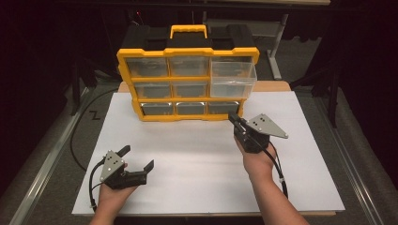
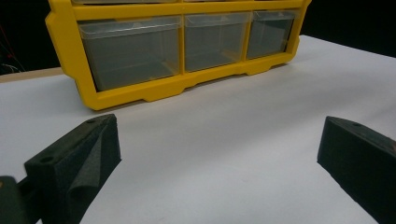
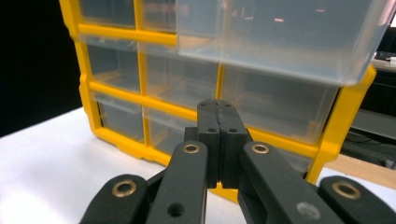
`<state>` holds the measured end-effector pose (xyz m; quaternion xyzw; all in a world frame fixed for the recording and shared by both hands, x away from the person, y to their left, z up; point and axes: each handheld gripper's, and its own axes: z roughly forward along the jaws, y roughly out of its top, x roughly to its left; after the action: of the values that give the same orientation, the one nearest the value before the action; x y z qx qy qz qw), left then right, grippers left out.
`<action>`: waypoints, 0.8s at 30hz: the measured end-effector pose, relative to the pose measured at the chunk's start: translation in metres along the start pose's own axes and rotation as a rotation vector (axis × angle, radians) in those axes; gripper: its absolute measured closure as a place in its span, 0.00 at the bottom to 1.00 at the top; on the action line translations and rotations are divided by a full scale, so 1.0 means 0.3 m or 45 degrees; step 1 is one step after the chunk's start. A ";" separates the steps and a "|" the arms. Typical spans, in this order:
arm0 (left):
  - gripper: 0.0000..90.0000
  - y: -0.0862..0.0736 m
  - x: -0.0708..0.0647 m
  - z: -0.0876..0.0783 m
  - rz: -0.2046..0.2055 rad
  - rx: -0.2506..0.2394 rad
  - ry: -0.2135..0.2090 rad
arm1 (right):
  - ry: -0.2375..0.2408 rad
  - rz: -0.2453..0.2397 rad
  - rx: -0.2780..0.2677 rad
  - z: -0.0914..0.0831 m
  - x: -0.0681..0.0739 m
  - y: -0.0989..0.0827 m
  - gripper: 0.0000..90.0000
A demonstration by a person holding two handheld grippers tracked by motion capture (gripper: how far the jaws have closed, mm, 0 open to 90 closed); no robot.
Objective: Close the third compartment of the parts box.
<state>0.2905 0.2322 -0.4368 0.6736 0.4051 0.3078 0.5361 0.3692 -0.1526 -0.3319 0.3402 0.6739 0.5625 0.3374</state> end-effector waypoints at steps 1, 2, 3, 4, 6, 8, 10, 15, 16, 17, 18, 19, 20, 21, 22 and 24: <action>0.00 0.000 0.000 0.000 -0.002 -0.003 -0.001 | -0.003 0.009 -0.011 0.001 -0.004 0.014 1.00; 0.00 0.000 0.000 0.000 -0.002 -0.003 -0.001 | -0.006 0.010 -0.014 0.002 -0.007 0.023 1.00; 0.00 0.000 0.000 0.000 -0.002 -0.003 -0.001 | -0.006 0.010 -0.014 0.002 -0.007 0.023 1.00; 0.00 0.000 0.001 0.000 -0.001 -0.002 -0.002 | -0.015 0.013 -0.021 0.002 -0.011 0.040 1.00; 0.00 0.000 0.001 0.000 0.000 -0.002 -0.003 | -0.017 0.014 -0.025 0.003 -0.013 0.047 1.00; 0.00 0.000 0.001 0.000 0.000 -0.002 -0.003 | -0.029 0.017 -0.039 0.004 -0.021 0.065 1.00; 0.00 0.000 0.001 0.000 -0.001 -0.003 -0.002 | -0.042 0.019 -0.047 0.004 -0.029 0.084 1.00; 0.00 -0.001 0.000 0.003 0.004 0.000 -0.005 | -0.065 0.016 -0.062 0.008 -0.046 0.134 1.00; 0.00 -0.001 0.000 0.003 0.001 -0.001 -0.005 | -0.069 0.018 -0.065 0.010 -0.047 0.140 1.00; 0.00 -0.001 0.000 0.003 0.001 -0.001 -0.005 | -0.069 0.018 -0.065 0.010 -0.047 0.140 1.00; 0.00 -0.001 0.000 0.003 0.002 -0.001 -0.004 | -0.071 0.016 -0.063 0.012 -0.049 0.147 1.00; 0.00 -0.001 0.000 0.002 0.001 -0.003 -0.005 | -0.074 0.020 -0.060 0.014 -0.050 0.152 1.00; 0.00 -0.001 0.001 0.002 -0.001 -0.005 -0.005 | -0.081 0.020 -0.060 0.017 -0.050 0.158 1.00; 0.00 -0.001 0.002 0.001 -0.002 -0.004 -0.004 | -0.088 0.022 -0.063 0.019 -0.050 0.163 1.00; 0.00 -0.002 0.002 0.001 -0.002 -0.003 -0.005 | -0.094 0.027 -0.066 0.021 -0.049 0.167 1.00; 0.00 -0.002 0.002 0.001 -0.002 -0.002 -0.006 | -0.095 0.043 -0.075 0.025 -0.050 0.173 1.00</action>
<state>0.2911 0.2327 -0.4376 0.6737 0.4040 0.3061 0.5377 0.3877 -0.1542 -0.2805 0.3623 0.6382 0.5746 0.3624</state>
